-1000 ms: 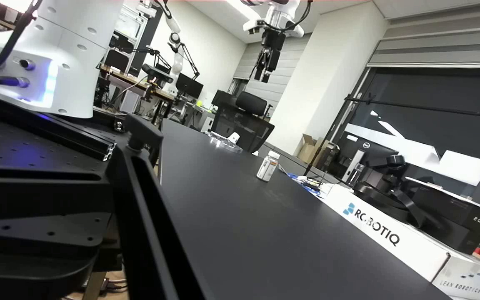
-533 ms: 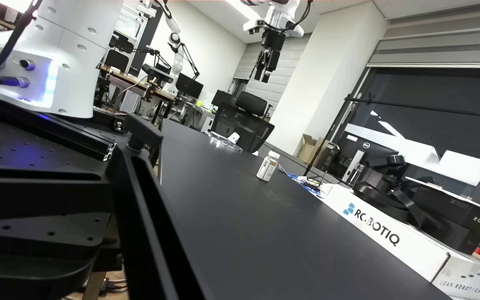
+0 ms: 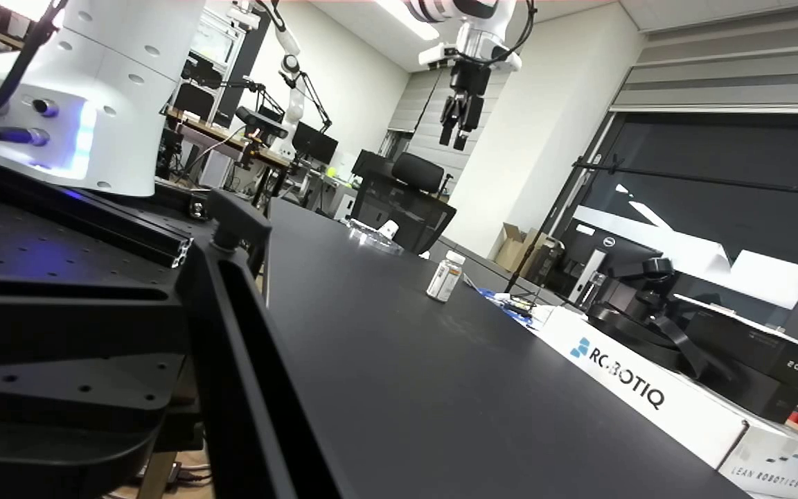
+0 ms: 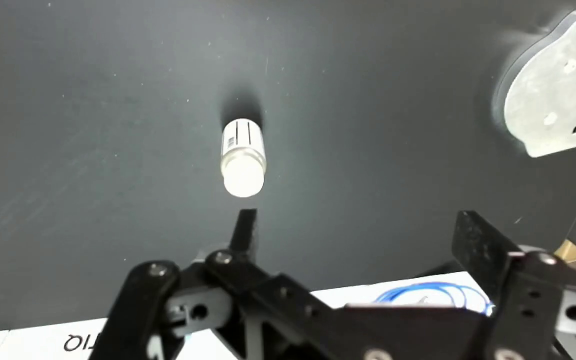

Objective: Place the bottle on the silver object

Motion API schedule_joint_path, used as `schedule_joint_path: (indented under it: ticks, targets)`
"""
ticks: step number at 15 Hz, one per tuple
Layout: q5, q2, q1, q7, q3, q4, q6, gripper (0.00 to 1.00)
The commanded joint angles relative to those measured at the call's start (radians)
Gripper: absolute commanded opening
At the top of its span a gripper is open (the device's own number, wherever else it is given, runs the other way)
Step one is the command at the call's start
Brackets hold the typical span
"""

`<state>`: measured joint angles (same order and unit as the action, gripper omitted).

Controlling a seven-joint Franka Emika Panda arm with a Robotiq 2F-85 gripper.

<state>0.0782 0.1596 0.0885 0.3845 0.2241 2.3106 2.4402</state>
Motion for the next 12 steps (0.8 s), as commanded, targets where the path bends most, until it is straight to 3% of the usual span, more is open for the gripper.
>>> schedule_joint_path:
  ticks: [1, 5, 12]
  targets:
    - [-0.050, -0.170, -0.024, -0.011, -0.051, -0.153, 0.011, 1.00]
    - [-0.060, -0.363, -0.016, -0.025, -0.107, -0.340, -0.058, 1.00]
    - [-0.081, -0.611, 0.056, 0.118, -0.194, -0.582, -0.132, 1.00]
